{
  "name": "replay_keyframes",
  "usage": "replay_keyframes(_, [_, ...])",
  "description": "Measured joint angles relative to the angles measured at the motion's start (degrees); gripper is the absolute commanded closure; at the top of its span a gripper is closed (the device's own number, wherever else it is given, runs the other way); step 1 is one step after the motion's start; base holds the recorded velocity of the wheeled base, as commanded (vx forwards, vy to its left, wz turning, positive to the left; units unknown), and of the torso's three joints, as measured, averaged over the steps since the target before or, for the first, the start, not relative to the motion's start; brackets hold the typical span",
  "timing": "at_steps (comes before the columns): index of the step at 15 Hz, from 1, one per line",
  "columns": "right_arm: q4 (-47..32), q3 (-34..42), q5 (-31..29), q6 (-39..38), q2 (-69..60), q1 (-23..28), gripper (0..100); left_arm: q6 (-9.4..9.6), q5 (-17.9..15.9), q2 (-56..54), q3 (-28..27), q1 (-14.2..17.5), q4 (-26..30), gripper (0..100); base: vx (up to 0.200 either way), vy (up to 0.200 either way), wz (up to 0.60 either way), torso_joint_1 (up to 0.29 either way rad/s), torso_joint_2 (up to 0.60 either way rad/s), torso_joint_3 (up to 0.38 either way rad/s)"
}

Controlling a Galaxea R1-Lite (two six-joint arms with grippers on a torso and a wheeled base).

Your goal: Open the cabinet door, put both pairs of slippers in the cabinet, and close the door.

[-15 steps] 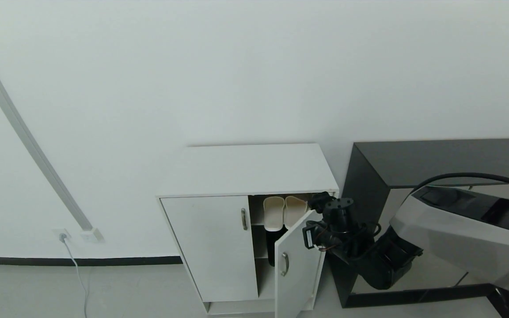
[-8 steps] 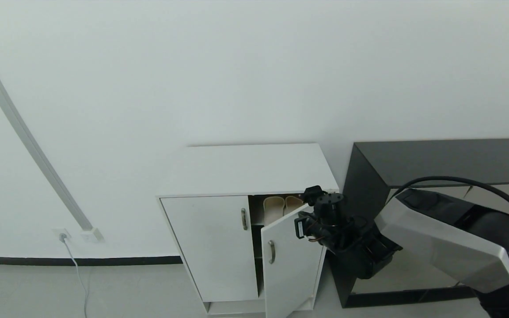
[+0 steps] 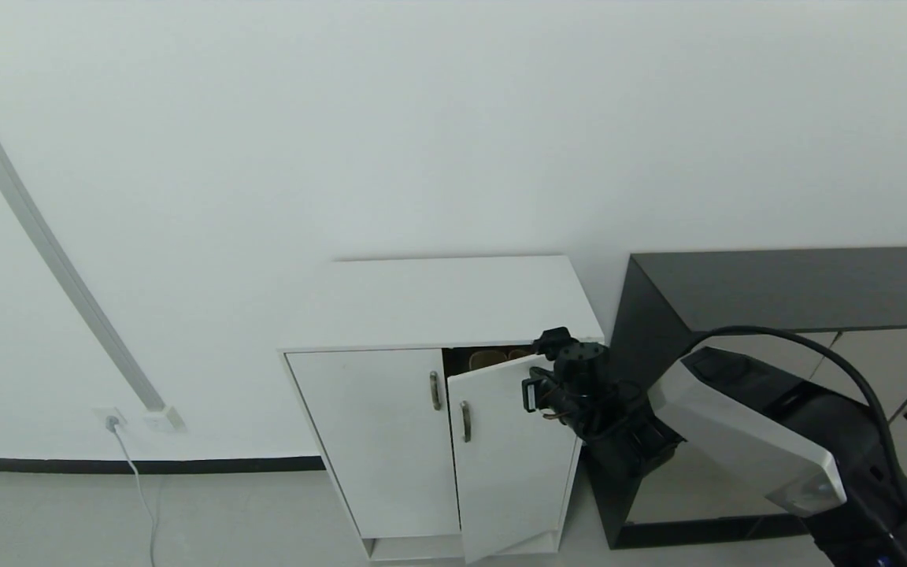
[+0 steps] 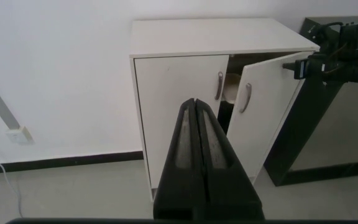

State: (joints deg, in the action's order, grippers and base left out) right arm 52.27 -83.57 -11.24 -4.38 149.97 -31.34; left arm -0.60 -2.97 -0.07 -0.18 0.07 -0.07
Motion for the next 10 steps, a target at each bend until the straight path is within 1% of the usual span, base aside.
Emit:
replay_keyframes(6, [-0.1,-7.0,0.0,1.7,4.4,1.6,100,0.0,0.0,0.0,0.0,0.0,0.0,100,0.0,0.0,0.0,0.0,0.0,0.0])
replay_keyframes(10, [-0.1,-8.5,0.0,1.8,5.5,2.0,100,0.0,0.0,0.0,0.0,0.0,0.0,100,0.0,0.0,0.0,0.0,0.0,0.0])
